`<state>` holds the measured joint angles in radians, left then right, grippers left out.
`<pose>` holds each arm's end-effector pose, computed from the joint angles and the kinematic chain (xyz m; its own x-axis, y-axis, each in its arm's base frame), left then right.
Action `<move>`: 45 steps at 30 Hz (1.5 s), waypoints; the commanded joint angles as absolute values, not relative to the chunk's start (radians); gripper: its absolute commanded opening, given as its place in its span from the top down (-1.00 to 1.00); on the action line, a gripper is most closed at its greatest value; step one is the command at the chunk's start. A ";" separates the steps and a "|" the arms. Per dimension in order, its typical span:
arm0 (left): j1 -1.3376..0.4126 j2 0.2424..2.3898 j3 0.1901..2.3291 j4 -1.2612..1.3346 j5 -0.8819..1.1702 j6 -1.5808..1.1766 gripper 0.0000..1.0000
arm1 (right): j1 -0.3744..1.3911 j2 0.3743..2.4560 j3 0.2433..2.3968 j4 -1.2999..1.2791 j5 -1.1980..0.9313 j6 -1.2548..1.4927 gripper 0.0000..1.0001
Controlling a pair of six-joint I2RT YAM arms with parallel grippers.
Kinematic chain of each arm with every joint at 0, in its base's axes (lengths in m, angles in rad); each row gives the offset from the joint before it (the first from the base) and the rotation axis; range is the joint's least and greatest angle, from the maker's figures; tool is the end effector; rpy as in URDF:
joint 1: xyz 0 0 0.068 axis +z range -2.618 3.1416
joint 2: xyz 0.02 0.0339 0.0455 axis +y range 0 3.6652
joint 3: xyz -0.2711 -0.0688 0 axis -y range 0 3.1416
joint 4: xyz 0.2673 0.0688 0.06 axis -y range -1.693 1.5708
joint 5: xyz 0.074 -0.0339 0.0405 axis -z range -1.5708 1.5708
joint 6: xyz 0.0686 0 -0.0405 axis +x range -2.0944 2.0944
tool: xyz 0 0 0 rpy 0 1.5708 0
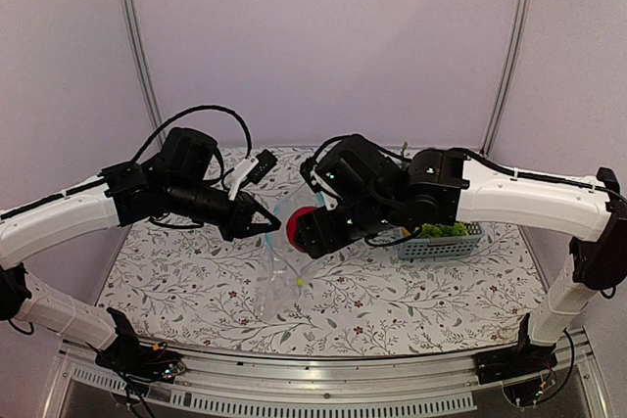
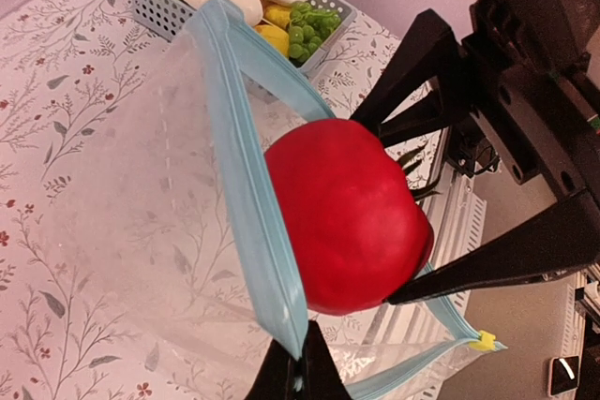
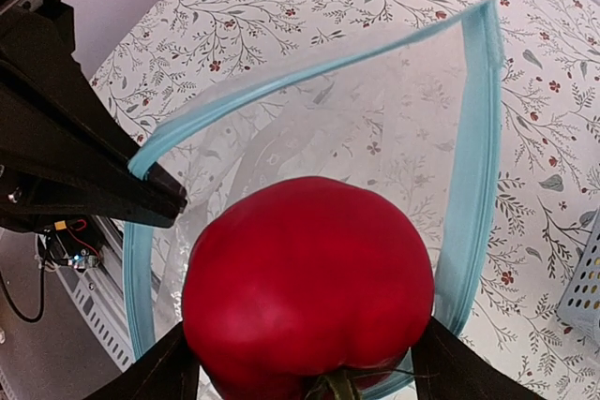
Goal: Place the food in the zip-top bag and seal the zipper
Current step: Place the fake vegetable in the zipper food storage bag.
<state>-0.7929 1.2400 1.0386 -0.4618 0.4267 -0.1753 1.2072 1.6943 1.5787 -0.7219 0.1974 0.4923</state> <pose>0.1997 -0.2432 0.2912 -0.5784 0.3610 -0.7315 0.7886 0.4768 -0.3883 0.1621 0.3881 0.3063 -0.6440 -0.3891 -0.6587 -0.6416 0.7436 0.1879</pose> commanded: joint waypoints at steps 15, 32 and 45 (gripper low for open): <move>-0.782 1.224 1.026 -0.456 0.406 -0.165 1.00 | 1.219 1.643 1.609 -0.756 0.192 0.480 -0.64; -0.772 1.205 1.029 -0.488 0.368 -0.164 1.00 | 1.146 1.315 1.479 -0.987 0.406 0.505 -0.84; -0.756 1.208 1.012 -0.495 0.369 -0.174 1.00 | 0.765 1.332 1.366 -0.950 0.260 0.439 -0.80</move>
<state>-0.7811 1.2190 1.0286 -0.4911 0.3733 -0.1761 0.8391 1.2911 1.3861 -0.9791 0.3241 0.4732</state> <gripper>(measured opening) 0.005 0.911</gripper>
